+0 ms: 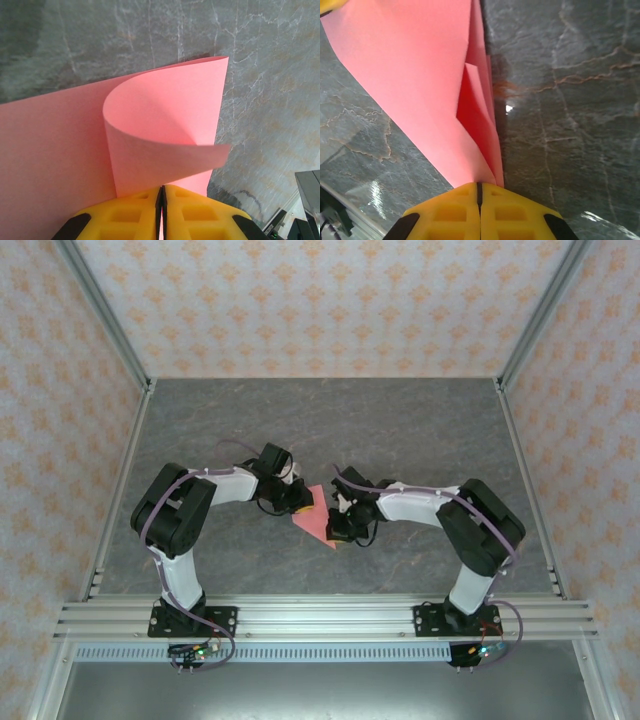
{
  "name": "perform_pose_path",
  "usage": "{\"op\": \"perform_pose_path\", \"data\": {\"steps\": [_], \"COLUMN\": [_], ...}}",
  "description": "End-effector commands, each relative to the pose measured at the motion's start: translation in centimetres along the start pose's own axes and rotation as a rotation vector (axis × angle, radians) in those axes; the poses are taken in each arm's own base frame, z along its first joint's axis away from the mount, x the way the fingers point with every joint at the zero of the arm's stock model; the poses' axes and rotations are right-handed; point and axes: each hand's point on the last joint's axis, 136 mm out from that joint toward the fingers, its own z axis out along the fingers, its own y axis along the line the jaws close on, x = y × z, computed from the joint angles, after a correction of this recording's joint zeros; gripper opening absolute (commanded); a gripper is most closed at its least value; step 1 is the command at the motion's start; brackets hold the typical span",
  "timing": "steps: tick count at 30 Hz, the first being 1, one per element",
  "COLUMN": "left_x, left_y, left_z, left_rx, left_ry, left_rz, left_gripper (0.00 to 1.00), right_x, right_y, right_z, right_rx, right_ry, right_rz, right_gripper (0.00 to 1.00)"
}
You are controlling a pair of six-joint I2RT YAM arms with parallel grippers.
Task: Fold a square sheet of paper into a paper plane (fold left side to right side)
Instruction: Fourth fold the wing at the center of the table.
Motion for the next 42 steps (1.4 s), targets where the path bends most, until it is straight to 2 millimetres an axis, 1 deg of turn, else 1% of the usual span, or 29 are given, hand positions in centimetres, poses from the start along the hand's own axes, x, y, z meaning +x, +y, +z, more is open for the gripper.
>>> {"op": "perform_pose_path", "data": {"steps": [1,5,9,11,14,16,19,25,29,31,42], "left_x": [0.0,-0.5,-0.5,0.0,1.5,2.6,3.7,5.2,5.6,5.8,6.6], "left_y": [1.6,-0.4,-2.4,-3.4,-4.7,-5.3,-5.0,-4.7,-5.0,-4.9,-3.0], "left_z": [-0.4,-1.7,-3.5,-4.1,-4.2,-4.1,-3.8,-1.3,-0.4,-0.2,1.7], "left_rx": [-0.089,-0.039,0.006,0.028,0.062,0.072,0.059,0.062,0.077,0.072,0.034], "left_ry": [-0.013,-0.044,-0.078,-0.081,-0.063,-0.044,-0.029,0.023,0.039,0.044,0.072], "left_rz": [-0.004,0.033,0.081,0.11,0.15,0.169,0.17,0.163,0.165,0.164,0.127], "left_gripper": [0.14,0.16,0.18,0.17,0.16,0.15,0.13,0.1,0.09,0.09,0.08], "right_x": [1.4,2.5,2.9,2.9,2.9,2.8,2.8,2.8,2.9,2.9,3.0], "right_y": [-3.8,-5.2,-6.7,-7.0,-7.3,-7.4,-7.5,-7.4,-7.6,-7.6,-7.9], "right_z": [1.3,2.1,2.1,2.0,2.0,1.9,1.8,1.7,1.7,1.6,1.7], "right_rx": [0.078,0.114,0.181,0.197,0.216,0.228,0.235,0.239,0.244,0.244,0.263], "right_ry": [0.038,0.084,0.093,0.093,0.096,0.099,0.098,0.099,0.104,0.103,0.11], "right_rz": [0.096,0.104,0.098,0.094,0.084,0.076,0.07,0.063,0.06,0.06,0.059], "right_gripper": [0.06,0.03,0.0,0.0,0.0,0.0,0.0,0.0,0.0,0.0,0.0]}}
